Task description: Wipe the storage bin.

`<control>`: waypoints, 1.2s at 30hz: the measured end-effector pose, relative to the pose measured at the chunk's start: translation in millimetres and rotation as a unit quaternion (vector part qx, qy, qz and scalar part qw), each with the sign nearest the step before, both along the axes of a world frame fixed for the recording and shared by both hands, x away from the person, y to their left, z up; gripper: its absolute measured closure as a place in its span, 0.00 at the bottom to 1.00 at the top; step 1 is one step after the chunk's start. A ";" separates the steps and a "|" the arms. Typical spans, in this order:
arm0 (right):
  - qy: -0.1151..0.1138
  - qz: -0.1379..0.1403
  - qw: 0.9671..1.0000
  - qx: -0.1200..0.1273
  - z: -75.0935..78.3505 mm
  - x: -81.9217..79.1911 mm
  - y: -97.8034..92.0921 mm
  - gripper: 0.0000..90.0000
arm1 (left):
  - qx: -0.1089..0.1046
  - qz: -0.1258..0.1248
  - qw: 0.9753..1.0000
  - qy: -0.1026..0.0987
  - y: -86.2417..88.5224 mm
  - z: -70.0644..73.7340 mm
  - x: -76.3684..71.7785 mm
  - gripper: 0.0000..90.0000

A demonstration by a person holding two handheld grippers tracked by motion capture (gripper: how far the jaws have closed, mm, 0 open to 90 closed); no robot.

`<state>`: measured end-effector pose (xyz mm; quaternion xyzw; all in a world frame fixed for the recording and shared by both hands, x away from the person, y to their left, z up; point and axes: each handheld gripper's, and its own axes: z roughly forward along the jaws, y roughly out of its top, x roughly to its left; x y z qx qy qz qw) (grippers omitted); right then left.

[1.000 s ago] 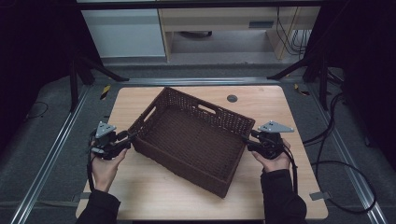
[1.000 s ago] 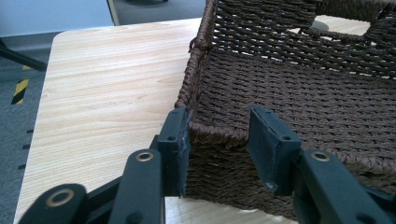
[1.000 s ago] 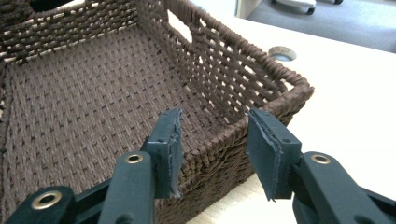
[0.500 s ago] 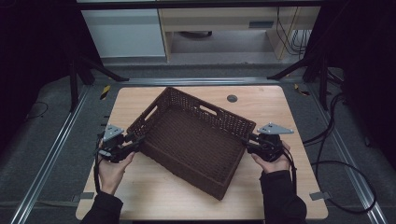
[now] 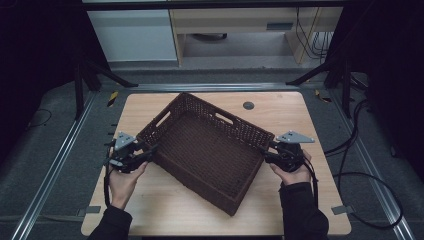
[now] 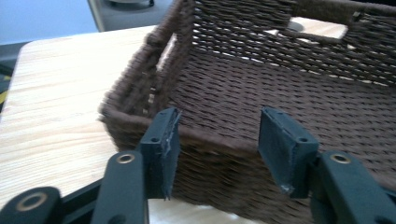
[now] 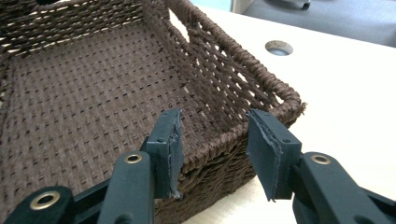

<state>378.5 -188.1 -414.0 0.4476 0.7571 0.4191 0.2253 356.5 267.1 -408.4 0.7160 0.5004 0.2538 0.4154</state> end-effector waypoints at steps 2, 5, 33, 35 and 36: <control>0.007 0.000 1.000 0.001 1.5 -3.5 0.7 0.62 | 0.005 -0.004 1.000 -0.002 -4.3 -0.4 -4.2 0.50; 0.008 0.003 1.000 -0.006 3.4 -7.4 3.5 0.63 | 0.011 -0.006 1.000 -0.007 -8.1 -0.5 -3.3 0.51; 0.003 0.012 1.000 -0.015 3.0 0.3 -11.2 0.55 | 0.005 -0.020 1.000 -0.006 -12.2 -2.0 3.4 0.52; -0.003 0.017 1.000 -0.013 4.3 1.2 -12.0 0.55 | 0.002 -0.021 1.000 -0.004 -10.9 -3.6 7.8 0.54; -0.006 0.019 1.000 -0.010 4.4 1.8 -12.2 0.55 | -0.003 -0.023 1.000 0.000 -10.9 -5.2 11.3 0.54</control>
